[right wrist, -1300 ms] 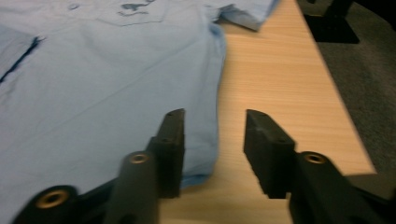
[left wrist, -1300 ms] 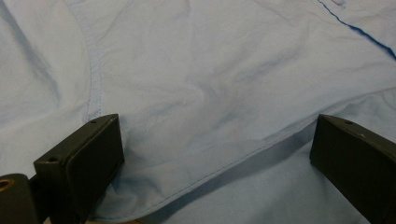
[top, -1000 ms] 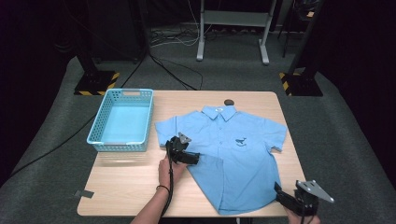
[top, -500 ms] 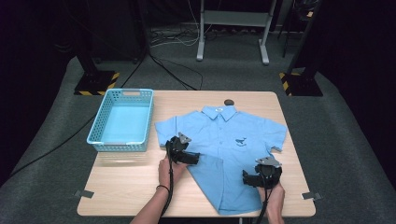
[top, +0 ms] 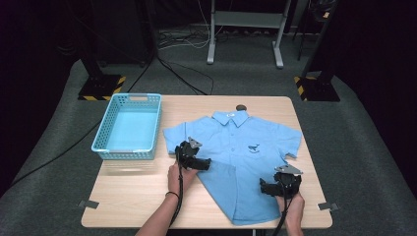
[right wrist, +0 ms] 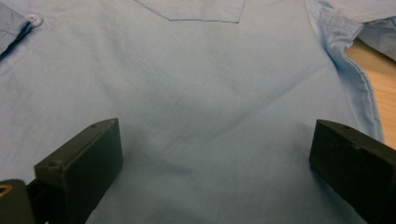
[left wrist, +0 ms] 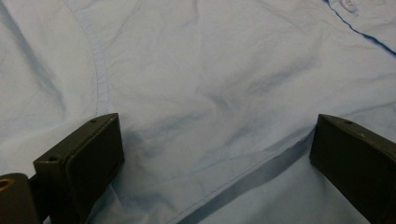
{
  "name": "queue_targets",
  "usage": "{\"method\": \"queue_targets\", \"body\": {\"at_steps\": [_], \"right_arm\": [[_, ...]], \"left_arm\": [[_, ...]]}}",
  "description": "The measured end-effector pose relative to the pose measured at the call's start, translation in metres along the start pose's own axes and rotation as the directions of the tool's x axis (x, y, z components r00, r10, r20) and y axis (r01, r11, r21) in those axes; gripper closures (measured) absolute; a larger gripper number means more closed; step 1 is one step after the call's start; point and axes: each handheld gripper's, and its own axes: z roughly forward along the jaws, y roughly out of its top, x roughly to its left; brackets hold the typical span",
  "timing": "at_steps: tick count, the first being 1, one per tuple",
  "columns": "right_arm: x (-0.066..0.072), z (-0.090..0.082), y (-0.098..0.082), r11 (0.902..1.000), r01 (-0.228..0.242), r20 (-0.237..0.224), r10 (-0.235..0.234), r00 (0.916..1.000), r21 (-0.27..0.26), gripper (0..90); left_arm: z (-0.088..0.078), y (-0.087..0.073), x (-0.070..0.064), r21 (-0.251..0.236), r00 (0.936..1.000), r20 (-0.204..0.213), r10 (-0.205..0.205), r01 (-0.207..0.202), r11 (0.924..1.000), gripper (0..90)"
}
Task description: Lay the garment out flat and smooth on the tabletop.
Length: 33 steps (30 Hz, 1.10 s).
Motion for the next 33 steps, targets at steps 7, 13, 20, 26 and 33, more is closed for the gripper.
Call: {"method": "queue_targets", "body": {"at_steps": [7, 13, 20, 26, 33], "right_arm": [[-0.005, -0.003, -0.002, 0.9979, -0.049, -0.008, 0.049, 0.9988, -0.043, 2.1], [-0.005, -0.003, -0.002, 0.9980, -0.051, -0.004, 0.051, 0.9987, -0.037, 2.7], [-0.006, -0.003, -0.002, 0.9975, -0.056, 0.006, 0.056, 0.9984, -0.042, 2.7], [-0.006, -0.003, -0.002, 0.9970, -0.060, 0.005, 0.060, 0.9982, -0.049, 2.7], [-0.006, -0.003, -0.002, 0.9974, -0.056, -0.003, 0.056, 0.9984, -0.046, 3.2]], "left_arm": [[-0.003, -0.002, -0.001, -0.023, 0.9996, 0.018, 0.021, -0.020, 0.9995, 4.1], [-0.020, -0.008, 0.003, -0.141, 0.9989, 0.043, -0.017, 0.023, 0.9897, 2.3], [-0.042, 0.003, -0.027, -0.197, 0.9902, 0.140, 0.005, 0.023, 0.9802, 1.0], [-0.029, 0.027, -0.087, -0.055, 0.9719, 0.225, 0.071, -0.060, 0.9967, 1.4], [0.001, 0.029, -0.115, 0.052, 0.9795, 0.174, 0.101, -0.111, 0.9924, 10.0]]}}
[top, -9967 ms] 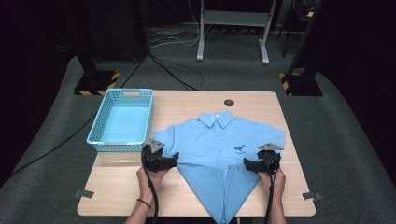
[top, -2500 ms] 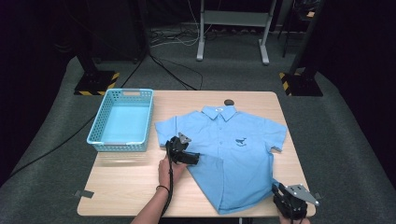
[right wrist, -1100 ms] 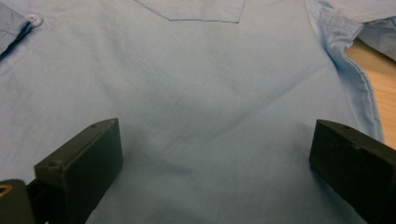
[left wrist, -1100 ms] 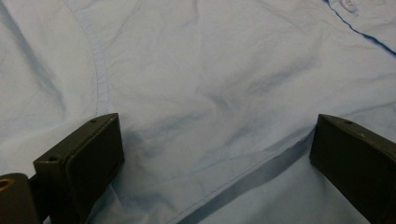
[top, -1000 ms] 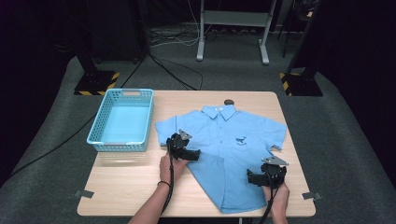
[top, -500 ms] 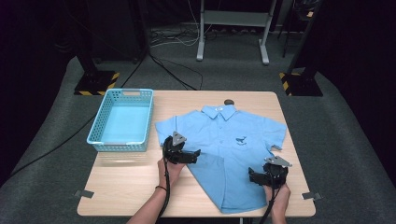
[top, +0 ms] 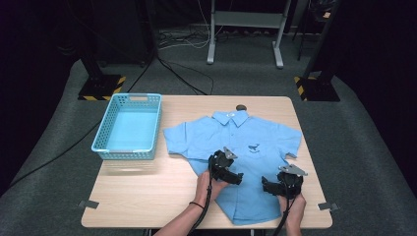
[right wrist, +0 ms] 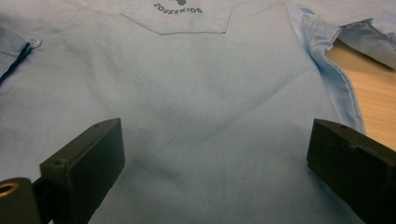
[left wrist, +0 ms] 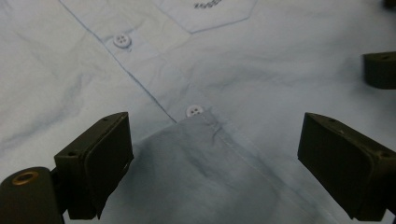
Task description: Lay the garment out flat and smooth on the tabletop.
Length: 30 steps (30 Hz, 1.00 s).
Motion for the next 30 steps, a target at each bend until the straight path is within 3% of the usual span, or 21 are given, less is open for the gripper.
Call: {"method": "queue_targets", "body": {"at_steps": [2, 6, 9, 14, 16, 19, 21, 25, 30], "right_arm": [[0.000, 0.000, 0.000, 1.0000, -0.001, -0.001, 0.001, 1.0000, 0.000, 3.3], [0.000, 0.000, 0.000, 1.0000, -0.003, 0.000, 0.003, 1.0000, 0.000, 3.5], [-0.001, 0.000, 0.000, 1.0000, -0.004, 0.001, 0.004, 1.0000, 0.005, 3.7], [0.000, 0.001, 0.000, 0.9999, -0.001, 0.001, 0.001, 1.0000, 0.011, 3.9], [0.000, 0.001, 0.000, 0.9999, 0.000, 0.001, 0.000, 1.0000, 0.012, 4.0], [0.000, 0.001, 0.000, 0.9999, 0.003, 0.003, -0.003, 1.0000, 0.015, 4.1], [0.001, 0.001, 0.001, 0.9999, 0.003, 0.003, -0.003, 1.0000, 0.016, 4.2], [0.000, 0.001, 0.000, 0.9999, 0.001, 0.002, -0.001, 1.0000, 0.014, 4.2], [0.000, 0.001, 0.001, 0.9999, 0.001, 0.002, -0.001, 1.0000, 0.015, 4.2]], "left_arm": [[0.007, -0.002, 0.001, 0.041, 0.9993, -0.031, -0.020, 0.021, 0.9989, 12.7], [0.004, -0.004, 0.002, 0.034, 0.9979, -0.064, -0.014, 0.017, 0.9993, 20.7], [0.000, -0.007, 0.003, 0.012, 0.9980, -0.063, -0.004, 0.004, 0.9999, 35.2], [-0.004, -0.014, 0.004, -0.026, 0.9994, -0.035, 0.003, -0.004, 0.9996, 60.9], [-0.005, -0.018, 0.003, -0.052, 0.9999, -0.006, 0.014, -0.014, 0.9986, 70.3], [-0.006, -0.020, 0.004, -0.061, 0.9994, 0.034, 0.000, 0.002, 0.9982, 80.9], [-0.006, -0.020, 0.005, -0.059, 0.9994, 0.034, 0.000, 0.002, 0.9983, 86.5], [-0.006, -0.021, 0.010, -0.062, 0.9982, 0.059, -0.006, 0.010, 0.9980, 88.0], [-0.010, -0.024, 0.011, -0.071, 0.9981, 0.060, 0.010, -0.006, 0.9974, 88.3]]}}
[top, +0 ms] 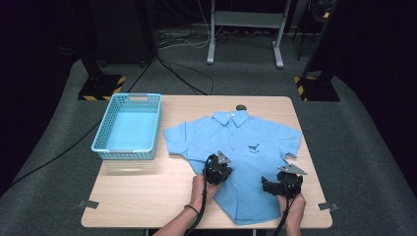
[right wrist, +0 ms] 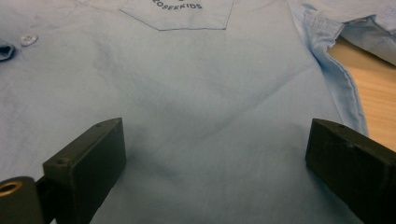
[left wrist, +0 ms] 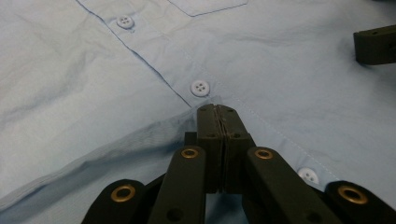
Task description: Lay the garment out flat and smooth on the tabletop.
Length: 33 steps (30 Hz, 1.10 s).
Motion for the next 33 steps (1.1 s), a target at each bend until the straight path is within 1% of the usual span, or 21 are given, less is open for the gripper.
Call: {"method": "queue_targets", "body": {"at_steps": [2, 3, 7, 12, 16, 21, 25, 27, 29, 33], "right_arm": [[0.000, 0.000, 0.000, 1.0000, 0.000, 0.001, 0.000, 1.0000, 0.000, 4.2], [0.000, 0.000, 0.000, 1.0000, 0.000, 0.001, 0.000, 1.0000, 0.001, 4.2], [0.000, 0.000, 0.000, 1.0000, 0.000, 0.001, 0.000, 1.0000, 0.001, 4.3], [0.000, 0.000, 0.000, 1.0000, -0.001, 0.002, 0.001, 1.0000, 0.002, 4.2], [0.000, 0.000, 0.000, 1.0000, -0.001, 0.003, 0.001, 1.0000, 0.001, 4.2], [0.000, 0.000, 0.000, 1.0000, -0.001, 0.002, 0.001, 1.0000, 0.002, 4.3], [0.000, 0.000, 0.000, 1.0000, -0.001, 0.004, 0.001, 1.0000, 0.007, 4.4], [0.000, 0.000, 0.000, 1.0000, 0.000, 0.005, 0.000, 1.0000, 0.006, 4.4], [0.000, 0.001, 0.000, 1.0000, -0.002, 0.007, 0.002, 1.0000, 0.007, 4.5], [0.000, 0.001, 0.000, 1.0000, 0.000, 0.008, 0.000, 1.0000, 0.009, 4.5]], "left_arm": [[-0.003, 0.000, 0.000, -0.009, 0.9999, 0.010, -0.013, 0.013, 0.9999, 88.2], [-0.005, 0.000, 0.001, -0.014, 0.9998, 0.013, -0.012, 0.013, 0.9998, 88.3], [-0.010, 0.004, 0.001, -0.035, 0.9999, 0.014, -0.007, 0.008, 0.9994, 88.3], [-0.013, 0.003, 0.000, -0.039, 0.9999, 0.014, 0.006, -0.005, 0.9992, 88.3], [-0.016, 0.003, 0.002, -0.050, 0.9996, 0.026, -0.012, 0.013, 0.9987, 88.2], [-0.019, 0.006, 0.000, -0.066, 0.9998, 0.022, -0.001, 0.003, 0.9978, 88.2], [-0.024, 0.004, -0.002, -0.068, 0.9996, 0.017, 0.021, -0.020, 0.9975, 88.2], [-0.025, 0.003, -0.002, -0.070, 0.9996, 0.018, 0.020, -0.018, 0.9974, 88.2], [-0.030, 0.002, -0.001, -0.083, 0.9996, 0.024, 0.015, -0.013, 0.9965, 88.2], [-0.034, 0.002, -0.001, -0.096, 0.9996, 0.022, 0.020, -0.018, 0.9952, 88.2]]}}
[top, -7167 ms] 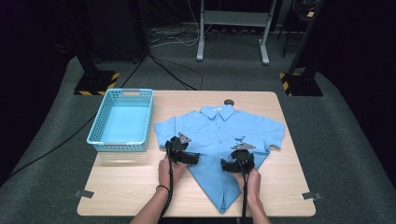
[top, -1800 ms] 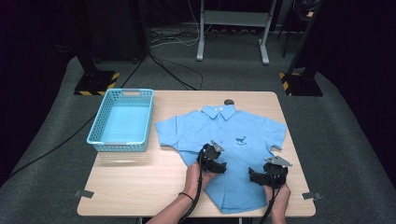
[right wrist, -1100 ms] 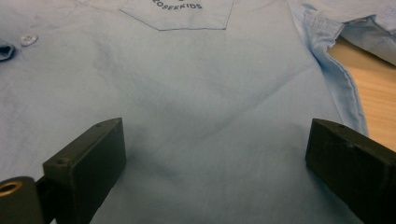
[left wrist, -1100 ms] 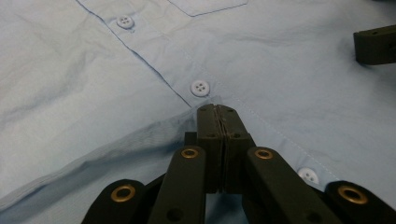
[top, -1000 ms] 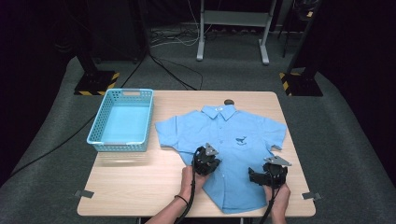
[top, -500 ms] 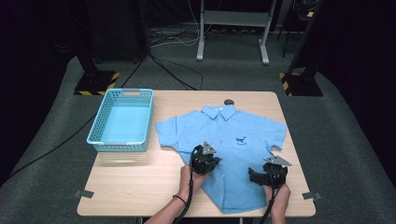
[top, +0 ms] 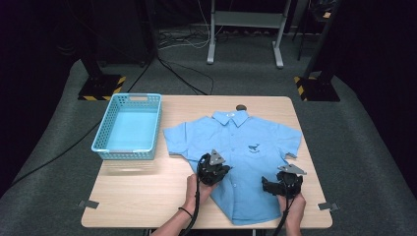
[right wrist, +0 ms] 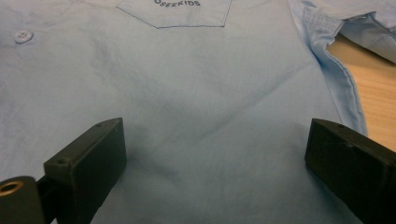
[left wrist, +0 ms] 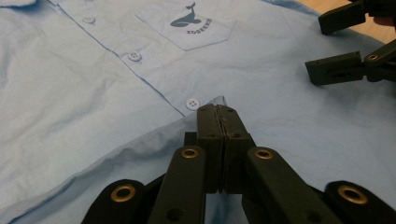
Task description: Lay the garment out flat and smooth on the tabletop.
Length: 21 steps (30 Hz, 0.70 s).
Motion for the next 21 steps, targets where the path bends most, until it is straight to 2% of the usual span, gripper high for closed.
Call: {"method": "queue_targets", "body": {"at_steps": [2, 7, 17, 21], "right_arm": [[0.000, 0.000, 0.000, 1.0000, 0.000, 0.001, 0.000, 1.0000, 0.001, 4.5], [0.000, 0.000, 0.000, 1.0000, 0.001, 0.000, -0.001, 1.0000, 0.001, 4.4], [0.001, 0.000, 0.000, 1.0000, 0.008, 0.002, -0.008, 1.0000, 0.004, 4.3], [0.001, 0.000, 0.000, 1.0000, 0.009, 0.003, -0.009, 1.0000, 0.004, 4.3]], "left_arm": [[-0.004, 0.000, -0.001, -0.015, 1.0000, -0.002, 0.001, -0.001, 0.9999, 88.2], [-0.011, -0.004, -0.003, -0.016, 0.9998, -0.010, 0.016, -0.017, 0.9997, 88.2], [-0.026, -0.011, 0.001, -0.052, 0.9998, -0.005, -0.018, 0.017, 0.9985, 88.2], [-0.029, -0.016, 0.002, -0.048, 0.9999, -0.004, -0.016, 0.016, 0.9987, 88.2]]}}
